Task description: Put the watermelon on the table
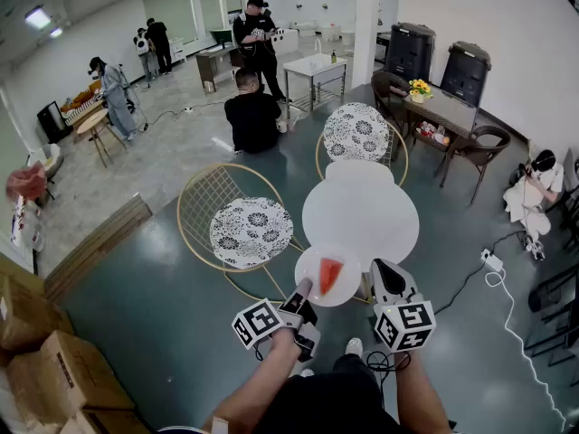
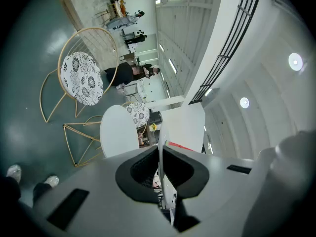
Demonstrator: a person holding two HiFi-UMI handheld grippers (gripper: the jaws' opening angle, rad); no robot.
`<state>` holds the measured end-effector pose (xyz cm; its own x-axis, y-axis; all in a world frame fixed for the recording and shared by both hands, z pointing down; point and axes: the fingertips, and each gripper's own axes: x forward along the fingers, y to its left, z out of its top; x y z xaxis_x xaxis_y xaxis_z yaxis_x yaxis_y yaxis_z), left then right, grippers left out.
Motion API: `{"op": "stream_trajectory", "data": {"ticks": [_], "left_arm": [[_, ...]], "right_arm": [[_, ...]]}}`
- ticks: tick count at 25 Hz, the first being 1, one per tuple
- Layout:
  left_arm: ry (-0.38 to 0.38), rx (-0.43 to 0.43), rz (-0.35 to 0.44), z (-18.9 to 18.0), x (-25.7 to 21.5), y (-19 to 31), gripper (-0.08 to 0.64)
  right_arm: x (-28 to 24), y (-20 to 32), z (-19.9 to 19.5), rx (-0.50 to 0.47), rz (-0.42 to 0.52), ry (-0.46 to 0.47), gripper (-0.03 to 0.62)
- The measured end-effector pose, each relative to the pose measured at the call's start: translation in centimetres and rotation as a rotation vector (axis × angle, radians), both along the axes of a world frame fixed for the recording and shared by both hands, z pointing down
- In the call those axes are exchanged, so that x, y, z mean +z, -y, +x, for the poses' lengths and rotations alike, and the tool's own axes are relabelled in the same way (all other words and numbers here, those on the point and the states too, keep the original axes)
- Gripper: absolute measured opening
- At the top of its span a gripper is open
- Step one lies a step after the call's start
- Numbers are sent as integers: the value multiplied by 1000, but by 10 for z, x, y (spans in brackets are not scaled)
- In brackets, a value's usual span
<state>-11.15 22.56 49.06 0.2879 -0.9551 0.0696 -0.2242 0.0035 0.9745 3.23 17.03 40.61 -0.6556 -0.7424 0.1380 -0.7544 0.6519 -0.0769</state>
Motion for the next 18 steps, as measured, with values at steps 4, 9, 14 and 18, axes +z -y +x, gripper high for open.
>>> {"op": "stream_trajectory", "data": {"ticks": [4,9,14,18], "left_arm": [[-1,4,-2,-6,1,2,21],[-4,9,-6,-8,4,2,21],[-5,12,-3,-12,3,2,21],[-1,15,1,-12,4,3,21]], "right_arm": [[2,3,-6,8,-10,-15,2],[5,3,-8,16,-16,-16,2],[3,3,-11,19,-10,-19,2],[6,4,-12,22,-8,-22,2]]}}
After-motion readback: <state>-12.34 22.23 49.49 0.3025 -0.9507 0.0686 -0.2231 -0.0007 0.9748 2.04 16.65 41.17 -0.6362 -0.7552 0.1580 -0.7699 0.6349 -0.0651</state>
